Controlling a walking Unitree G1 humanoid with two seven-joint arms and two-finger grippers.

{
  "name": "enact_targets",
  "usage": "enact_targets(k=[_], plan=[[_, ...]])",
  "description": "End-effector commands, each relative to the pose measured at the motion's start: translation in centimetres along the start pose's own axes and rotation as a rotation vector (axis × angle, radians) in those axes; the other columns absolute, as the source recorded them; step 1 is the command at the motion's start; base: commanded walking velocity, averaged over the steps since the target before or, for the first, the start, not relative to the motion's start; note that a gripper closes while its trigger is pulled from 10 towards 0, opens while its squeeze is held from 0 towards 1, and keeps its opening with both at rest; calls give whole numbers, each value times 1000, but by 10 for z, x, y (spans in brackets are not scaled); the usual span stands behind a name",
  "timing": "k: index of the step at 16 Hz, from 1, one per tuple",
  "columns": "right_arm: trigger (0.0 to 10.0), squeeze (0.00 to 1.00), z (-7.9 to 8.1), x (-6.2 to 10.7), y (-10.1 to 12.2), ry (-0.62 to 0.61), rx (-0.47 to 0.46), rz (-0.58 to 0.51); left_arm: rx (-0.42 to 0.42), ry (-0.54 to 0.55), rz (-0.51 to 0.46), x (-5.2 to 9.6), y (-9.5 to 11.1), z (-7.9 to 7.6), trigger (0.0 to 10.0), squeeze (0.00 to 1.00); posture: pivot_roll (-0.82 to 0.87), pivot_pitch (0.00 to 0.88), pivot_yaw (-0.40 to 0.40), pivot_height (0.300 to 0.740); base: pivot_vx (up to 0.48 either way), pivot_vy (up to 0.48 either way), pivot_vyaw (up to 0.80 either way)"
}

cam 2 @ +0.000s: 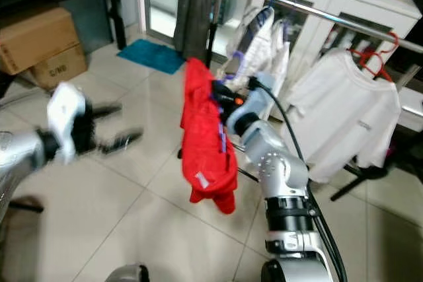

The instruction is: Hang hanger

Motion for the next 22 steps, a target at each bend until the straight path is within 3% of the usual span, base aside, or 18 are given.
enact_targets(k=[1,3,6,7,8,11,14,16,17,22], plan=[[10000,0,12,4,11,73,98,-40,-20,49,-11,-17,2,4,10000,1000,63,0,-101,740,0,0,0],[10000,0,25,7,12,150,119,-48,-33,76,-34,-31,6,9,10000,1000,58,0,-96,740,0,0,0],[10000,0,41,13,6,235,170,-30,-25,28,-84,-54,16,4,10000,980,50,0,-87,740,0,0,0],[10000,0,42,13,5,240,172,-29,-24,12,-84,-58,16,2,10000,812,50,0,-87,740,0,0,0],[10000,0,41,14,4,232,178,-27,-23,-36,-80,-66,15,-7,10000,0,45,0,-85,740,0,0,0],[10000,0,39,13,3,214,187,-22,-13,-154,-97,-74,14,-35,10000,0,42,0,-84,740,0,0,0],[10000,0,40,13,1,220,190,-16,14,-157,-105,-77,12,-42,10000,0,47,0,-94,740,0,0,0],[10000,0,44,12,0,243,188,-13,26,-105,-84,-80,6,-35,4941,0,48,0,-96,740,0,0,0],[10000,0,45,12,0,250,189,-12,36,-82,-75,-81,5,-32,118,0,49,0,-98,740,0,0,0],[10000,0,45,12,2,252,183,-15,71,-75,-89,-85,4,-34,0,0,45,0,-95,740,0,0,0]])
Point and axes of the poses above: a point about 5 cm out from each wrist's last joint towards the gripper, its own x axis pointing back from the gripper into the wrist, its own y axis along the axis of the wrist's last joint, z = x × y, the point moved 4 cm from there along -x, pointing out of the wrist towards the gripper, and after that the axes turned 4 degrees about x, right-handed, at the moved point
